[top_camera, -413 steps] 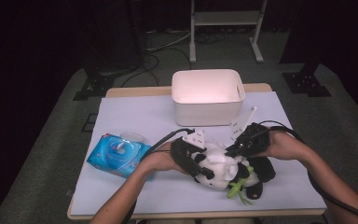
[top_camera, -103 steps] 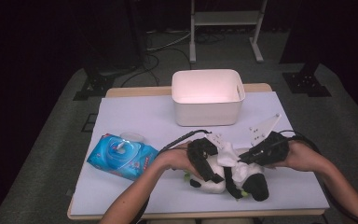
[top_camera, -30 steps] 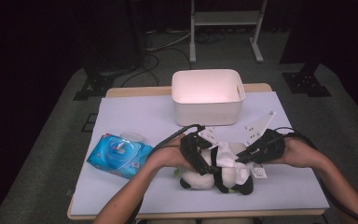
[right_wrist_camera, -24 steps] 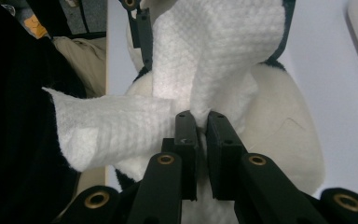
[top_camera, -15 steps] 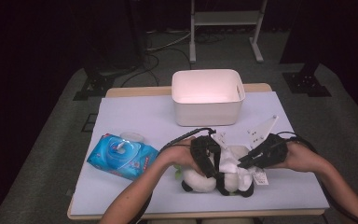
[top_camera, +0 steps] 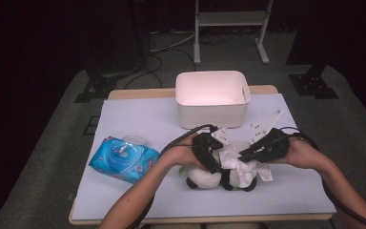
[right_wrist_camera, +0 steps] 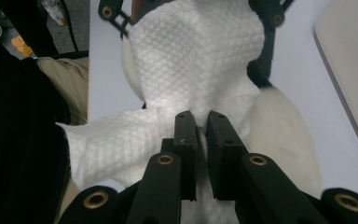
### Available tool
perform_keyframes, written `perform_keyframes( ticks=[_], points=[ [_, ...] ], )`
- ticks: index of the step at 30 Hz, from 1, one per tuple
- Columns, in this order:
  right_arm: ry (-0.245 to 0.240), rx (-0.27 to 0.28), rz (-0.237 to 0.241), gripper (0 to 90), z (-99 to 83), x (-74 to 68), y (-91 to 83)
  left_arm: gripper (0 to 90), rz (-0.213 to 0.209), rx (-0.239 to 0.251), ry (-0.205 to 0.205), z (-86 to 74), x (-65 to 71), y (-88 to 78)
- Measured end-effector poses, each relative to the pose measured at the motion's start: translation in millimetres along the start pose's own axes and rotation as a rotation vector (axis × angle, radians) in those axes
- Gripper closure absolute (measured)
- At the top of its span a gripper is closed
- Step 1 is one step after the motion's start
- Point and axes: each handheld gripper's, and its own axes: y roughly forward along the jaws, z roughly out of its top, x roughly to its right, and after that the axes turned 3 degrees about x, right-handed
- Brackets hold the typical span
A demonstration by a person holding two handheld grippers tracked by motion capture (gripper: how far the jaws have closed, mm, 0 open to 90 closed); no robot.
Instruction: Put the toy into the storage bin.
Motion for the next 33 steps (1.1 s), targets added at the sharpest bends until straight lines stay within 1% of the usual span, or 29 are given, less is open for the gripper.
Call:
perform_keyframes(
  ticks=[1, 2, 3, 5, 8, 9, 10, 11, 13, 14, 15, 16, 17, 19, 22, 24, 25, 26, 31, 33],
  points=[
    [-0.006, 0.005, 0.006, 82.1, 3.6, 0.4, 4.7, 20.2, 0.001, 0.003, 0.002, -1.0, -0.1, -0.3],
    [-0.017, 0.004, 0.005, 82.1, 5.5, 0.7, 7.7, 19.5, 0.002, 0.003, -0.009, -2.9, 0.2, -0.3],
    [-0.027, -0.012, 0.004, 82.1, 8.6, 0.9, 13.1, 17.8, 0.007, -0.003, -0.015, -3.8, 0.4, -0.5],
    [-0.028, -0.015, 0.007, 82.1, 11.2, 1.4, 17.5, 15.3, 0.016, -0.001, -0.027, -5.6, 1.4, -2.5],
    [-0.019, -0.030, -0.002, 82.3, 9.3, -0.2, 17.8, 14.2, 0.023, 0.031, -0.043, -8.0, 3.5, -12.4],
    [-0.012, -0.028, -0.003, 82.3, 7.9, -0.6, 17.4, 14.2, 0.028, 0.037, -0.041, -8.8, 4.8, -16.6],
    [-0.011, -0.024, -0.003, 82.2, 6.4, -1.0, 17.3, 14.2, 0.028, 0.037, -0.041, -8.8, 4.8, -16.6],
    [-0.006, -0.028, -0.001, 82.2, 5.1, -1.4, 17.6, 14.2, 0.037, 0.042, -0.040, -11.7, 8.5, -22.6],
    [-0.002, -0.024, -0.002, 82.3, 4.0, -1.4, 18.0, 14.2, 0.050, 0.038, -0.031, -15.5, 12.8, -27.6],
    [-0.002, -0.023, -0.003, 82.2, 4.1, -2.0, 18.3, 14.2, 0.048, 0.044, -0.039, -17.8, 13.9, -30.4],
    [-0.003, -0.025, -0.005, 82.2, 4.3, -2.5, 18.2, 14.2, 0.054, 0.047, -0.041, -20.1, 14.9, -33.6],
    [-0.005, -0.025, -0.008, 82.2, 4.2, -2.9, 18.0, 14.2, 0.054, 0.047, -0.041, -20.1, 14.9, -33.6],
    [-0.007, -0.024, -0.011, 82.2, 4.0, -3.3, 17.6, 14.2, 0.062, 0.057, -0.046, -25.4, 16.7, -38.8],
    [-0.004, -0.024, -0.019, 82.2, 3.4, -4.5, 15.9, 14.1, 0.069, 0.057, -0.057, -30.0, 17.5, -43.2],
    [-0.006, -0.019, -0.027, 82.1, 1.2, -5.1, 12.0, 12.5, 0.084, 0.047, -0.069, -38.8, 17.7, -47.4],
    [0.000, -0.022, -0.031, 82.1, -0.5, -5.1, 9.5, 12.5, 0.086, 0.053, -0.072, -41.4, 17.5, -47.6],
    [0.007, -0.025, -0.033, 82.1, -3.6, -5.8, 5.9, 12.6, 0.083, 0.068, -0.082, -44.9, 17.2, -46.9],
    [0.007, -0.029, -0.034, 82.1, -4.9, -6.0, 4.5, 12.9, 0.082, 0.066, -0.076, -46.3, 16.5, -46.0],
    [0.025, -0.052, -0.063, 82.0, -17.8, -9.1, -7.3, 13.3, 0.083, 0.069, -0.077, -48.8, 15.7, -42.9],
    [0.046, -0.056, -0.069, 81.8, -25.1, -9.6, -10.2, 13.4, 0.081, 0.064, -0.075, -48.6, 15.3, -42.9]
  ],
)
